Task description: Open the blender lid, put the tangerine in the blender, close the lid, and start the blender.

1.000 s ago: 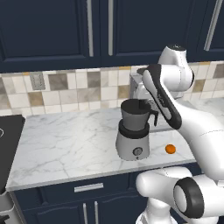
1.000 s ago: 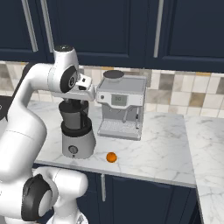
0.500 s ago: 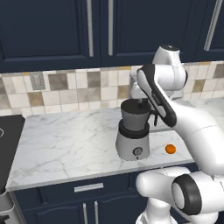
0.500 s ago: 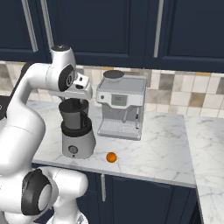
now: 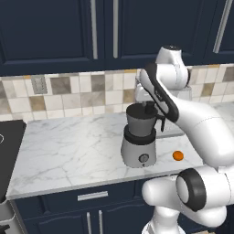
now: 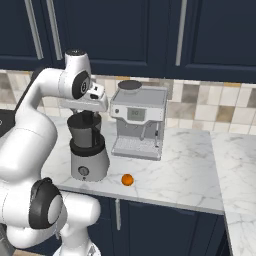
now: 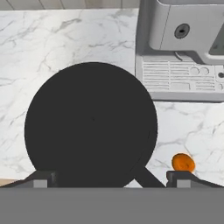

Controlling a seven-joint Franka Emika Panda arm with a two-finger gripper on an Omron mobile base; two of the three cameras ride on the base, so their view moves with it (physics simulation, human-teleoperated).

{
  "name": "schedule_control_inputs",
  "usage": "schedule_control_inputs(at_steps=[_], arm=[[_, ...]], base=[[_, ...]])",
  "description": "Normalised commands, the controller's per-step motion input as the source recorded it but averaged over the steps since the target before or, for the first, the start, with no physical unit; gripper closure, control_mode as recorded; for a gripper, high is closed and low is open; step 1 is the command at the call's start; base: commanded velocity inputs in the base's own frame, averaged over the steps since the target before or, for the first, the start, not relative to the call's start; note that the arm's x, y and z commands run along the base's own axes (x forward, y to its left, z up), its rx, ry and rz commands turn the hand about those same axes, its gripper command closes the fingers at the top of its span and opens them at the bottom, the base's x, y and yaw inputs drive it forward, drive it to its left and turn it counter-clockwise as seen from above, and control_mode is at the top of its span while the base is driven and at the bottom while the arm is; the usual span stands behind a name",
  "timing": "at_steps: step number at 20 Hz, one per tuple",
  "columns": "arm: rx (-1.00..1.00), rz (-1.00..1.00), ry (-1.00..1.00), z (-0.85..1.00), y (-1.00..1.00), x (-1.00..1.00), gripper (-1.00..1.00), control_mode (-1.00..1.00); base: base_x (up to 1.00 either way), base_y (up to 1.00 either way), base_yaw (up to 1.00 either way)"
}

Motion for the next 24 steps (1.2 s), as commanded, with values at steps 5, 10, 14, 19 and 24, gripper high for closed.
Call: schedule_control_inputs(at_steps=[5,10,14,19,24], arm=[[0.0,0.0,0.05,-0.21,0.0,0.0,-1.0,-1.0],[-0.02,0.0,0.01,-0.19,0.01,0.04,-1.0,-1.0],[0.0,0.0,0.01,-0.05,0.04,0.09,-1.0,-1.0],[0.0,0.0,0.01,-0.01,0.03,0.03,-1.0,-1.0],[0.0,0.0,0.0,0.0,0.02,0.0,-1.0,-1.0]], base=[[0.0,0.0,0.0],[0.0,0.0,0.0],[0.0,0.0,0.0],[0.0,0.0,0.0],[0.0,0.0,0.0]])
